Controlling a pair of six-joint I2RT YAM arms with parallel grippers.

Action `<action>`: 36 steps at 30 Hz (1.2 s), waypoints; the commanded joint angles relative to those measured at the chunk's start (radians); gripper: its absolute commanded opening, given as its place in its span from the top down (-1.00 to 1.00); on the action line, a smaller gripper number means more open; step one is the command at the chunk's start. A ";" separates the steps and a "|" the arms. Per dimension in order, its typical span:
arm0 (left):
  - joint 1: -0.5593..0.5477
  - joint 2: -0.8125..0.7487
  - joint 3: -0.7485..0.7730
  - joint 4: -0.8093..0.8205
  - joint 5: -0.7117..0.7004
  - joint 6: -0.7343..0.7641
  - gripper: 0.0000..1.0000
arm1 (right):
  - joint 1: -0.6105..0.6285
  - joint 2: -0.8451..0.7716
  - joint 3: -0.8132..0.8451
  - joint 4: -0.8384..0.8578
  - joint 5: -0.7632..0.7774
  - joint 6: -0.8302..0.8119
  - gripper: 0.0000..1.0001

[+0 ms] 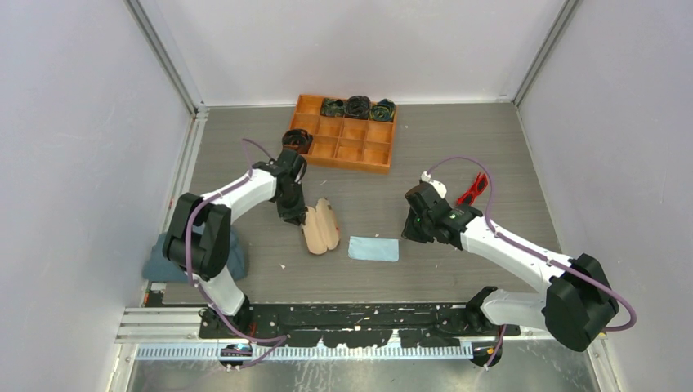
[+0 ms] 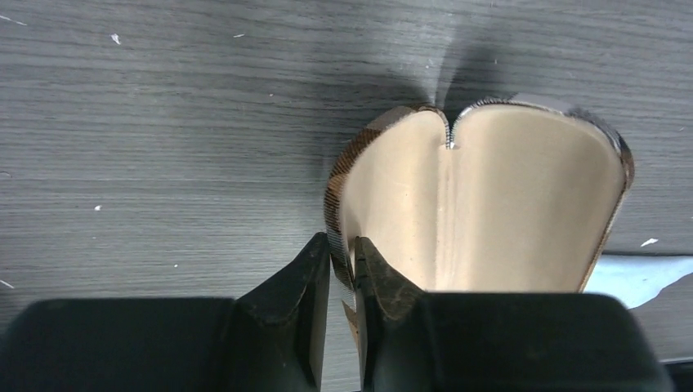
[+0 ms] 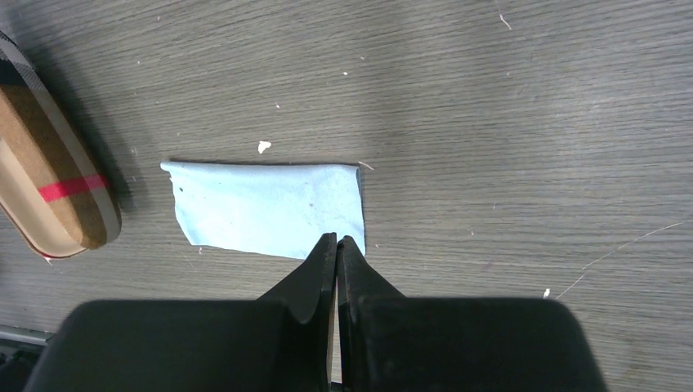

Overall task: Organize the sunglasses
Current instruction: Adjust the sunglasses case at the center of the board.

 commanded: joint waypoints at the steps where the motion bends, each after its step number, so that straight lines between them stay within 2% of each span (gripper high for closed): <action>1: -0.001 -0.052 -0.009 0.052 -0.025 -0.064 0.69 | -0.003 -0.004 0.019 0.014 0.009 0.006 0.86; 5: -0.001 -0.092 -0.039 0.114 -0.036 -0.146 0.81 | -0.004 -0.019 0.009 0.011 0.012 0.008 0.86; 9: -0.001 -0.127 -0.076 0.208 0.010 -0.213 0.82 | -0.004 -0.022 0.003 0.016 0.013 0.011 0.86; 16: -0.001 -0.118 -0.094 0.282 -0.014 -0.318 0.84 | -0.003 0.007 0.011 0.029 0.002 0.007 0.86; 22: 0.000 -0.067 -0.079 0.271 -0.041 -0.410 0.82 | -0.004 0.018 0.019 0.034 -0.003 0.003 0.86; 25: 0.000 -0.058 -0.100 0.315 -0.036 -0.471 0.76 | -0.003 0.012 0.017 0.032 -0.002 0.004 0.86; 27: -0.001 -0.047 -0.105 0.345 0.001 -0.481 0.62 | -0.004 0.010 0.018 0.030 -0.005 0.003 0.86; 30: -0.001 -0.028 -0.084 0.315 0.023 -0.460 0.43 | -0.004 0.004 0.014 0.031 -0.005 0.001 0.85; 36: -0.001 -0.082 -0.094 0.246 -0.014 -0.454 0.30 | -0.004 0.014 0.013 0.034 -0.014 0.001 0.85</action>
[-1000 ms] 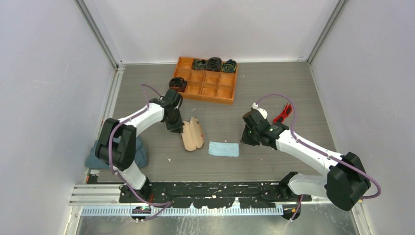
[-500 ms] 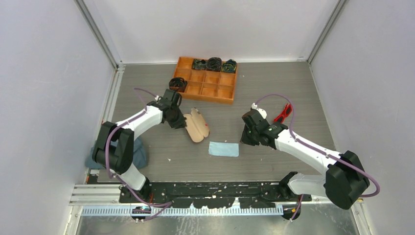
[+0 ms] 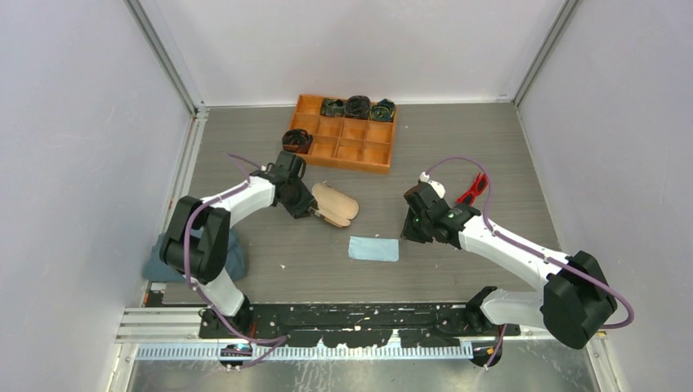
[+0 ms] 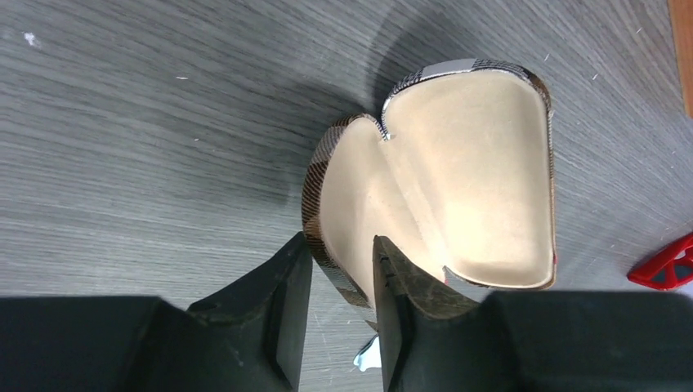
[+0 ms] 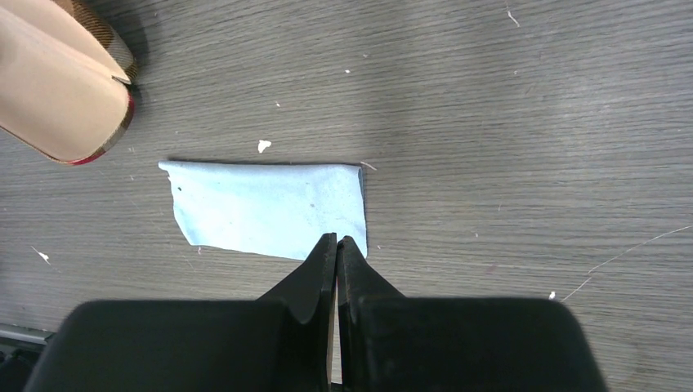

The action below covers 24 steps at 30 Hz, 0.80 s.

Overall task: Organize the sunglasses
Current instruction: Adjust the sunglasses case at the center of the board.

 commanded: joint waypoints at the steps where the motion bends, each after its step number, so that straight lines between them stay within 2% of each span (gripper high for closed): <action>1: -0.001 -0.078 0.001 -0.043 -0.035 -0.010 0.27 | -0.004 -0.005 0.013 0.025 -0.004 0.003 0.84; 9: -0.017 -0.379 -0.034 -0.141 -0.160 0.038 0.13 | -0.004 -0.016 -0.001 0.016 0.012 -0.004 0.74; 14: -0.151 -0.504 -0.098 -0.116 -0.219 0.055 0.12 | -0.003 0.005 0.016 0.012 0.031 -0.032 0.63; 18: -0.316 -0.507 -0.111 -0.106 -0.266 0.075 0.09 | -0.004 0.028 0.059 0.004 0.033 -0.054 0.59; 24: -0.451 -0.401 -0.128 -0.055 -0.241 0.096 0.08 | -0.004 0.037 0.029 0.043 -0.006 -0.017 0.56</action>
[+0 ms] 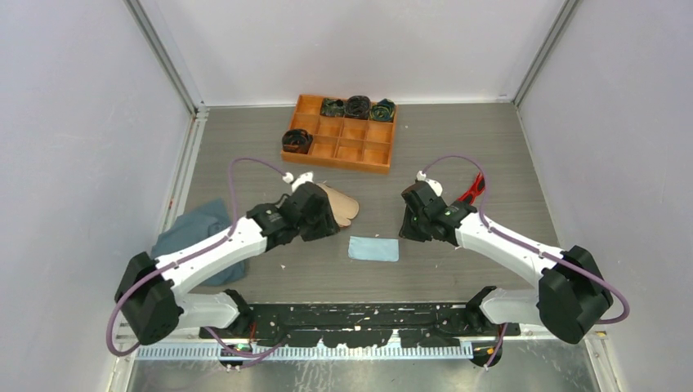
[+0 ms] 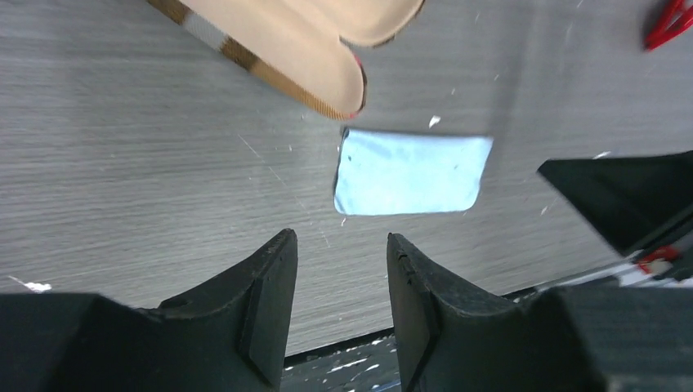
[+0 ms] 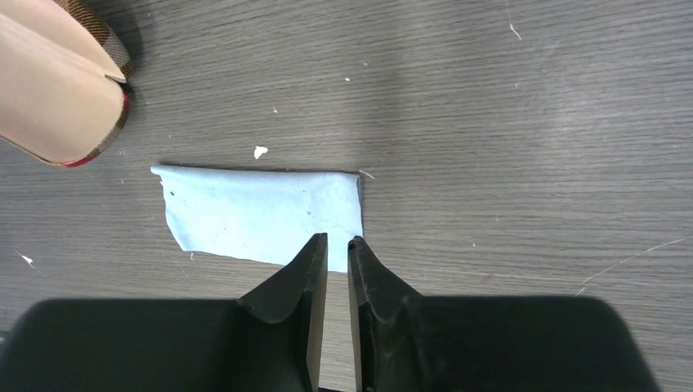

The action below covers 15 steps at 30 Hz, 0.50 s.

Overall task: Organize the sunglasses
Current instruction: Adjust the sunglasses case at the center of the board, then pick up the glasses cleaning cloth from the center of the board.

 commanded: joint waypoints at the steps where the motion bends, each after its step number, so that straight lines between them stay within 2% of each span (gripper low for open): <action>1: -0.065 0.083 0.004 0.035 -0.014 0.046 0.08 | -0.004 0.001 0.000 0.047 -0.016 0.024 0.55; 8: -0.089 0.215 -0.041 0.203 0.083 0.030 0.10 | -0.003 -0.022 -0.049 0.065 -0.023 0.062 0.45; 15: -0.089 0.350 -0.018 0.239 0.087 0.068 0.09 | -0.003 -0.028 -0.070 0.077 -0.045 0.089 0.38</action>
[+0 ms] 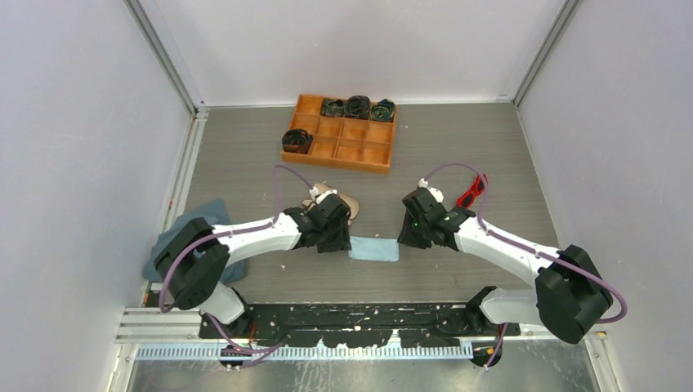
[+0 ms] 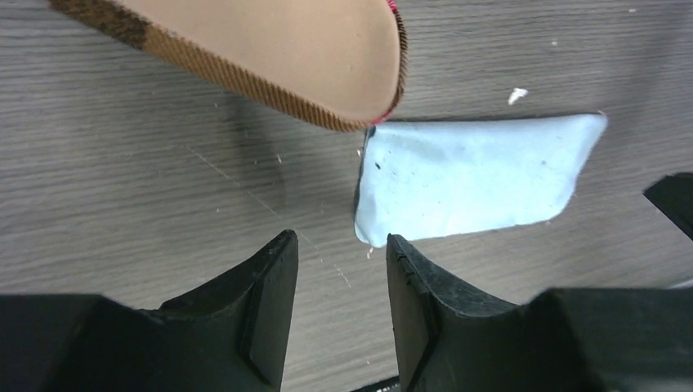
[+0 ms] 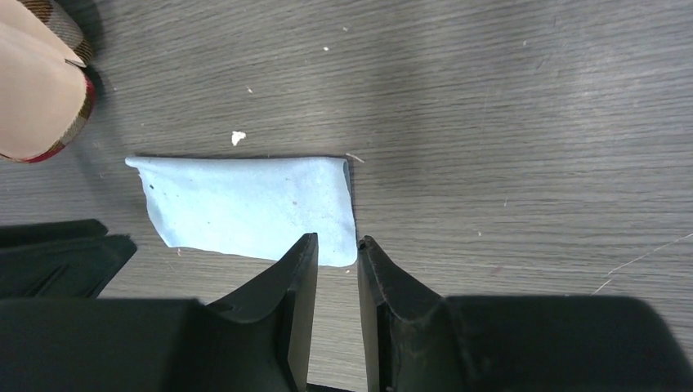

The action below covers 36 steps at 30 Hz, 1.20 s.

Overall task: Organize the sunglasses
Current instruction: Pick up the glasses cleaning cloth from the center of the board.

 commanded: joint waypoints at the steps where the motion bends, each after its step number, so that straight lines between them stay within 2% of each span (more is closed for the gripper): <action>1: -0.003 0.067 0.029 0.088 0.022 0.036 0.09 | -0.004 -0.025 -0.005 0.039 -0.011 0.033 0.38; 8: -0.006 0.152 0.055 0.100 0.004 0.014 0.13 | -0.003 -0.027 -0.008 0.044 -0.011 0.034 0.37; 16: -0.024 0.201 0.086 0.088 0.025 -0.006 0.38 | -0.003 -0.036 -0.007 0.037 -0.010 0.035 0.37; 20: -0.037 0.205 0.106 0.049 0.019 -0.017 0.45 | -0.004 -0.039 -0.011 0.039 -0.009 0.036 0.37; 28: -0.053 0.186 0.140 -0.040 -0.045 -0.013 0.45 | -0.004 -0.045 -0.013 0.040 -0.011 0.035 0.36; 36: -0.062 0.132 0.134 -0.085 -0.097 -0.026 0.26 | -0.002 -0.054 -0.022 0.032 -0.001 0.026 0.35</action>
